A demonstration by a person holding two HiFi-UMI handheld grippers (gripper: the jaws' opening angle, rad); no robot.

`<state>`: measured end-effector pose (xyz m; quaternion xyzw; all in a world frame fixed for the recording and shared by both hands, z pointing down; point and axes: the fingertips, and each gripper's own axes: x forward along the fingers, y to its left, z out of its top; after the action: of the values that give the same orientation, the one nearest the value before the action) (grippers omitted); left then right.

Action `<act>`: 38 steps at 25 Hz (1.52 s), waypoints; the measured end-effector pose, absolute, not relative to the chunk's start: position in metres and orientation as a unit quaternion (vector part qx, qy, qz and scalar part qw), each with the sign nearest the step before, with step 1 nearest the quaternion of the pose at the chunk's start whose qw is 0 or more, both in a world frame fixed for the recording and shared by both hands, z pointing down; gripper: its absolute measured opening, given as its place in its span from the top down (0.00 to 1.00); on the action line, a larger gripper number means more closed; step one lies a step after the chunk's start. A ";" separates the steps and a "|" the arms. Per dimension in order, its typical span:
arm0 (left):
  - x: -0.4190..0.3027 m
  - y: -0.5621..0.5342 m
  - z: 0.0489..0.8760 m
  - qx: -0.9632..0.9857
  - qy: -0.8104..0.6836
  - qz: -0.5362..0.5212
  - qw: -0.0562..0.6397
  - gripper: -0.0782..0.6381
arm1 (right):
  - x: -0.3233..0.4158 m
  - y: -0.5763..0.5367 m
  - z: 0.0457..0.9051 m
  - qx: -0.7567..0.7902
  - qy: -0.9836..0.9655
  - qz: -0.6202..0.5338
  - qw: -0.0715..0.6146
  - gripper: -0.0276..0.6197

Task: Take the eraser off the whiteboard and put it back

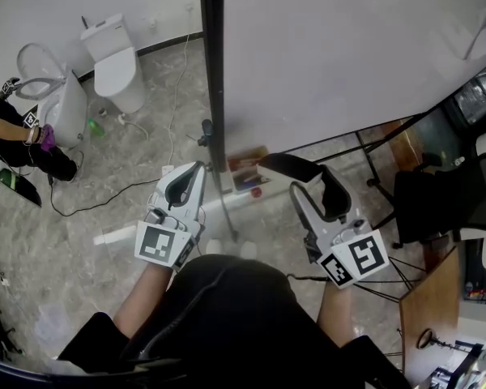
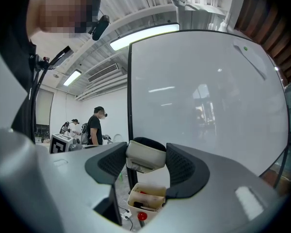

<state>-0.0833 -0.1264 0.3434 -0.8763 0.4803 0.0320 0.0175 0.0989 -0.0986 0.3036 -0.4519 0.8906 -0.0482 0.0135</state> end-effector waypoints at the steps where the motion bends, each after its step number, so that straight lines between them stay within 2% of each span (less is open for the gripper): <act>1: -0.083 -0.127 0.344 -0.877 0.480 0.031 0.016 0.88 | 0.098 -0.100 0.304 -0.453 0.890 -0.049 0.012 0.55; 38: -0.094 -0.149 0.377 -0.886 0.463 0.019 -0.018 0.88 | 0.063 -0.153 0.374 -0.458 0.881 -0.098 -0.068 0.55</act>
<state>-0.0936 -0.1485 0.3773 -0.8860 0.4629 0.0192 -0.0181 0.0634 -0.1535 0.3735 -0.4578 0.8810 -0.0978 -0.0682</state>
